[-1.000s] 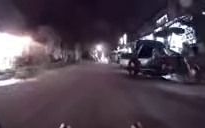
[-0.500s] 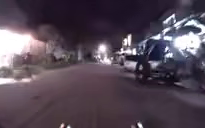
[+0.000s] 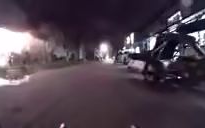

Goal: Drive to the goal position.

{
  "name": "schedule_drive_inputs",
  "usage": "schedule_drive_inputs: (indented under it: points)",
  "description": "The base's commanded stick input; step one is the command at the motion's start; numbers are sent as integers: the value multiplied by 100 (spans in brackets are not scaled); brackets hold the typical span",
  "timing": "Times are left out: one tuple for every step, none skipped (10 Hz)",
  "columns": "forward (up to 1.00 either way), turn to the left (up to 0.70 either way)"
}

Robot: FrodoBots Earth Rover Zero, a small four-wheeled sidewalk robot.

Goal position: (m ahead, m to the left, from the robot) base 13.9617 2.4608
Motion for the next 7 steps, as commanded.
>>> schedule_drive_inputs:
  points:
    - [100,0]
    - [100,0]
    - [100,0]
    - [100,-39]
    - [100,-40]
    - [100,-40]
    - [100,-15]
